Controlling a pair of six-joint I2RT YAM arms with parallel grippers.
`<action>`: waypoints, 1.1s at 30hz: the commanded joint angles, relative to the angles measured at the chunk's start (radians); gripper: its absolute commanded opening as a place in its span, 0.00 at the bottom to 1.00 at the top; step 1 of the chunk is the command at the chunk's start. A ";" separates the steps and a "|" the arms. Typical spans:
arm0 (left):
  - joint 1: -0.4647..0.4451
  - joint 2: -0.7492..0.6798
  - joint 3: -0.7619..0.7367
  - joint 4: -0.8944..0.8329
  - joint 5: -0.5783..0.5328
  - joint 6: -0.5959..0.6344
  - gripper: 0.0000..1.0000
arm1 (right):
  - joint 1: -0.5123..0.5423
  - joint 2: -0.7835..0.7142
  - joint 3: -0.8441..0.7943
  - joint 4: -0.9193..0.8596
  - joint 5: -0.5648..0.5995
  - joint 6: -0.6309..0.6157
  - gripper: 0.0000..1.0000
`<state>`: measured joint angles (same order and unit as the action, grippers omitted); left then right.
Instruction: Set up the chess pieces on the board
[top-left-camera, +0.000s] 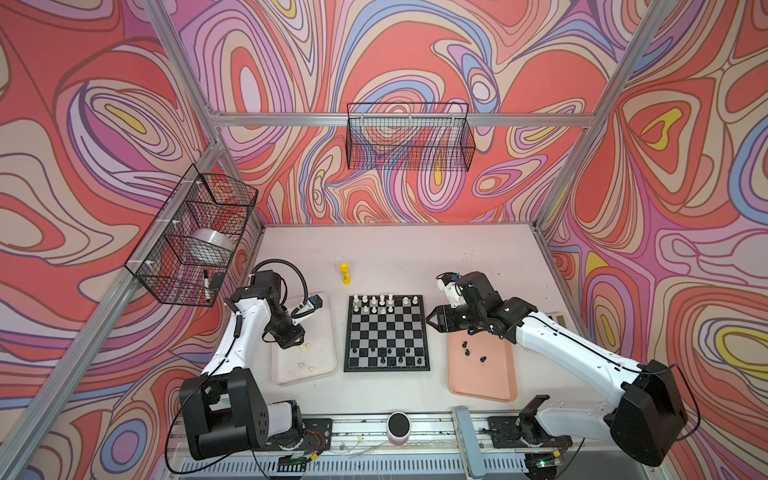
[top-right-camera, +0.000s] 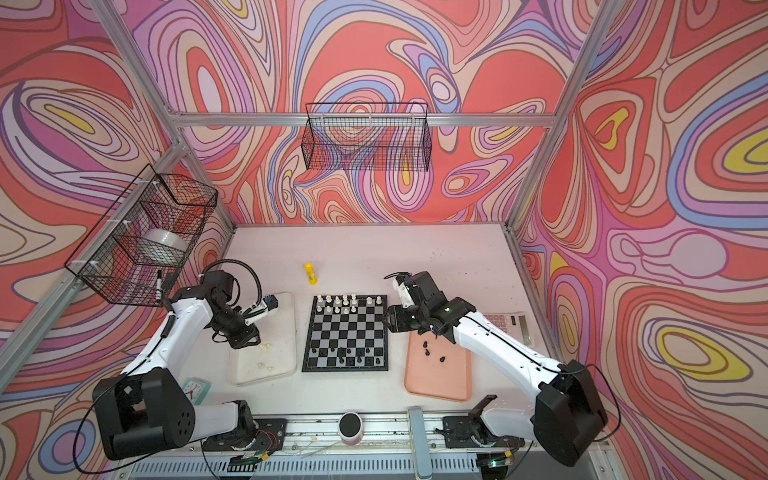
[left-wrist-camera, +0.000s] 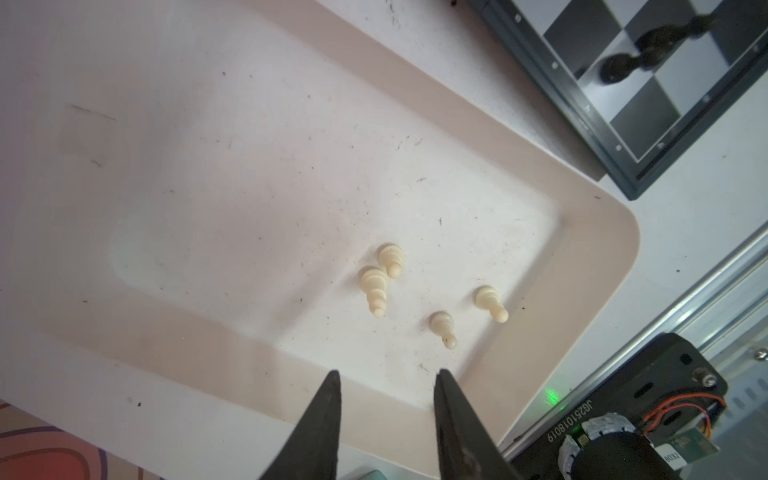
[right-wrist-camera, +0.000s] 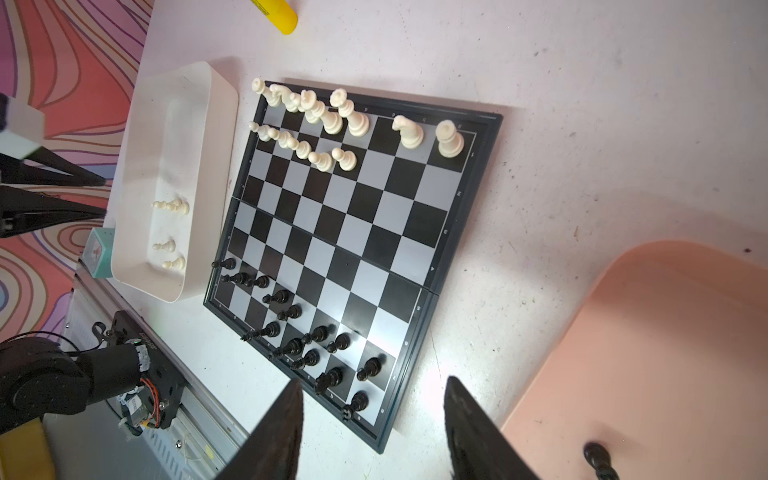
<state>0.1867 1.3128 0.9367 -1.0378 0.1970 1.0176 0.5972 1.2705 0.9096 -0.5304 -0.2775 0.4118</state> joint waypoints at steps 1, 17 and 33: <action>0.017 -0.012 -0.043 0.029 -0.027 0.083 0.37 | 0.007 0.011 0.034 -0.007 -0.070 -0.010 0.56; 0.023 0.033 -0.090 0.117 0.009 0.117 0.43 | 0.017 0.019 0.079 -0.032 -0.123 0.007 0.56; 0.023 0.080 -0.095 0.137 0.020 0.176 0.44 | 0.018 0.033 0.097 -0.062 -0.114 0.008 0.56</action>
<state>0.2039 1.3903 0.8543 -0.8928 0.2024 1.1519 0.6090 1.2896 0.9749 -0.5781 -0.3878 0.4133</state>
